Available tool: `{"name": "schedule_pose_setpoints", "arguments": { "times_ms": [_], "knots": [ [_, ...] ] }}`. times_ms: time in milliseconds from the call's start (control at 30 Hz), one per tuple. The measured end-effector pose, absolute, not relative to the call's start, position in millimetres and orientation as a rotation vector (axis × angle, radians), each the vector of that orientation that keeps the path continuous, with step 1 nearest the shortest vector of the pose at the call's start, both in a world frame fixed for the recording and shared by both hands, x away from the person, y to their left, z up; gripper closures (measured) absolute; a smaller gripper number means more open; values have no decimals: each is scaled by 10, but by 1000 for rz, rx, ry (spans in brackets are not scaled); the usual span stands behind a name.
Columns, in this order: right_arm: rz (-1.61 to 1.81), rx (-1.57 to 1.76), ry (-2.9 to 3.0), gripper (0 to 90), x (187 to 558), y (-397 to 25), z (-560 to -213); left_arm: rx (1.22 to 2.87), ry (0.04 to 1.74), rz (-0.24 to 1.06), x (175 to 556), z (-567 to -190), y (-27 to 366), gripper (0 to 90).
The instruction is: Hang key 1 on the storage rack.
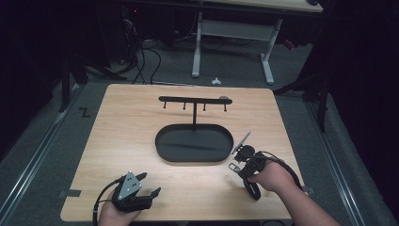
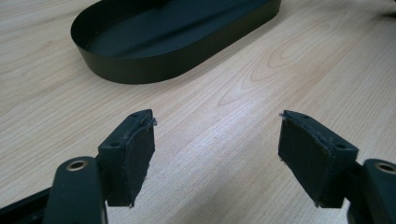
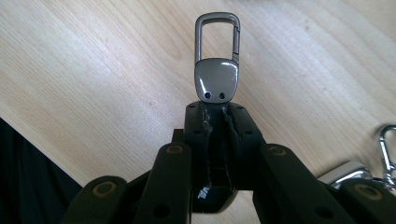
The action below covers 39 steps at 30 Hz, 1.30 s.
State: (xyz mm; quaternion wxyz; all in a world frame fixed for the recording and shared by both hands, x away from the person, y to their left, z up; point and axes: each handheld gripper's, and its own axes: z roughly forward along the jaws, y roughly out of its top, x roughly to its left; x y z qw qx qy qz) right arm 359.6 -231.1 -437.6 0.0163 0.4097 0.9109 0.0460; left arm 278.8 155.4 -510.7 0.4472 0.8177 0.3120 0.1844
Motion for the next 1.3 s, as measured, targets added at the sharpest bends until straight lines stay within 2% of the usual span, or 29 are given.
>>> {"name": "schedule_pose_setpoints", "arguments": {
  "times_ms": [833, 1300],
  "knots": [
    [270, 1250, 2749, 806, 3711, -2281, -3899, 2038, 756, 454, 2787, -5114, 1548, 274],
    [321, 1242, 2747, 806, 3852, -2149, -3797, 2022, 771, 461, 2776, -5113, 1602, 272]
  ]
}}
